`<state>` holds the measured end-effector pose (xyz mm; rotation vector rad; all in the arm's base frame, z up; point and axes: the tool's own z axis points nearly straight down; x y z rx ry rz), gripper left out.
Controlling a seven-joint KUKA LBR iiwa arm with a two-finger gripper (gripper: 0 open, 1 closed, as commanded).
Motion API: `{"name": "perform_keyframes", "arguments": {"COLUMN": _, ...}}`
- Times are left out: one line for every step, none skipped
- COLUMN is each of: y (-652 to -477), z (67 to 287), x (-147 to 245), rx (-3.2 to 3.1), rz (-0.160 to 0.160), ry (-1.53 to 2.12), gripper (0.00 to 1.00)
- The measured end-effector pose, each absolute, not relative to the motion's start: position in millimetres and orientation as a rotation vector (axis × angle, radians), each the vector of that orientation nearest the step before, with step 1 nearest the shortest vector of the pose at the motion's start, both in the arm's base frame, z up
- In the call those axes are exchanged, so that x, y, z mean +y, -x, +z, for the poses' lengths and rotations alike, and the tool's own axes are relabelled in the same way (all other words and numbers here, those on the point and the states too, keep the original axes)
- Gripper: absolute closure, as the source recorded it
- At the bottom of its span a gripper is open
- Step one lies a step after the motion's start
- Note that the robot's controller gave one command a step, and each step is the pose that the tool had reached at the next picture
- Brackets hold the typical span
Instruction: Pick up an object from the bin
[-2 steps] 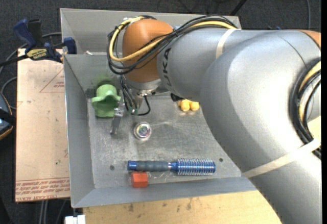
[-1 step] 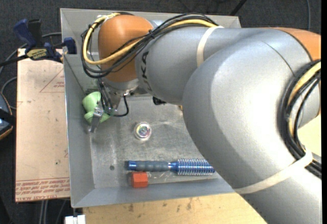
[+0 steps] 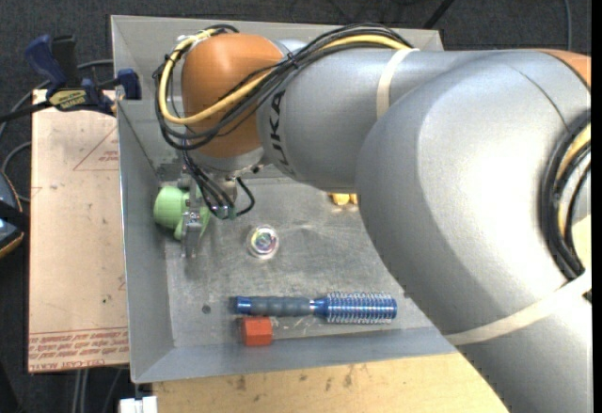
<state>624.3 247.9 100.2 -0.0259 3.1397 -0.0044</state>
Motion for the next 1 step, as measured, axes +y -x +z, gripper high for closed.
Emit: {"name": "perform_keyframes", "arguments": {"y": -628.5, "z": 89.8, "x": 249.8, "rx": 3.120, "rz": 0.005, "ry": 0.260, "gripper": 0.00}}
